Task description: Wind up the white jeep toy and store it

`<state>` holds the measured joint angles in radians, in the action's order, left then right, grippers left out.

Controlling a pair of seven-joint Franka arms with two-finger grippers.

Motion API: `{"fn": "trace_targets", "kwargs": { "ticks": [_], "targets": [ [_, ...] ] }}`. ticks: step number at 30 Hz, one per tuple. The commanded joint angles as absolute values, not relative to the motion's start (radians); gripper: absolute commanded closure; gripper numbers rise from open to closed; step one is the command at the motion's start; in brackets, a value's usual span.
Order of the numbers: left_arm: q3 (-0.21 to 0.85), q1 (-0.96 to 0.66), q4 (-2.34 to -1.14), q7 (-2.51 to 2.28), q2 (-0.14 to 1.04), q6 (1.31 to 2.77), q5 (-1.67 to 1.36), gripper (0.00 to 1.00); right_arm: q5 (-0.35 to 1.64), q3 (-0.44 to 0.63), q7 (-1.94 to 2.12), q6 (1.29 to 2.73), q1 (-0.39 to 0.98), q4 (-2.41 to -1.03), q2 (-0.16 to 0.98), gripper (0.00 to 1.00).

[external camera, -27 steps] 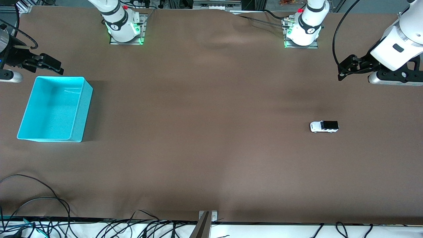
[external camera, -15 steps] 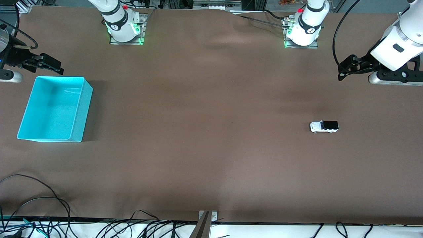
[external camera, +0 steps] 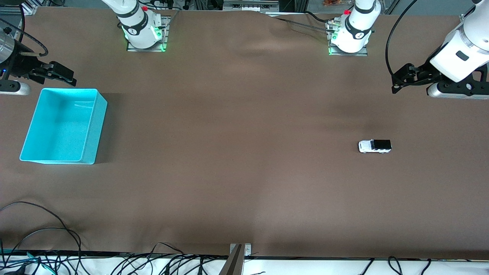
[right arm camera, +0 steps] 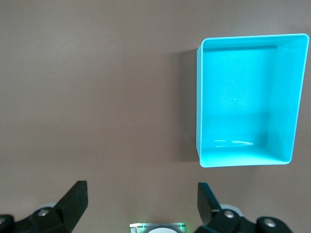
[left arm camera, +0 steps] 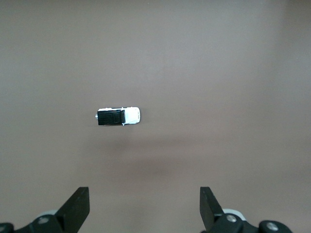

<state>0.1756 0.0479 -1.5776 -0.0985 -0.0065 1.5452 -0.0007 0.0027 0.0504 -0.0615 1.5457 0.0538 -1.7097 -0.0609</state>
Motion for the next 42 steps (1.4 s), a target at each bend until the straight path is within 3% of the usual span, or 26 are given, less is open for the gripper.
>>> {"fn": "trace_targets", "kwargs": {
  "ticks": [1, 42],
  "targets": [
    [0.163, 0.038, -1.591, -0.08, -0.028, 1.537, -0.009, 0.0, 0.002, 0.051, -0.049, 1.534, 0.052, -1.692, -0.054, 0.0],
    [0.163, 0.04, -1.623, -0.074, -0.071, 1.543, -0.008, 0.0, 0.003, 0.048, -0.02, 1.539, 0.052, -1.646, -0.028, 0.0]
  ]
}}
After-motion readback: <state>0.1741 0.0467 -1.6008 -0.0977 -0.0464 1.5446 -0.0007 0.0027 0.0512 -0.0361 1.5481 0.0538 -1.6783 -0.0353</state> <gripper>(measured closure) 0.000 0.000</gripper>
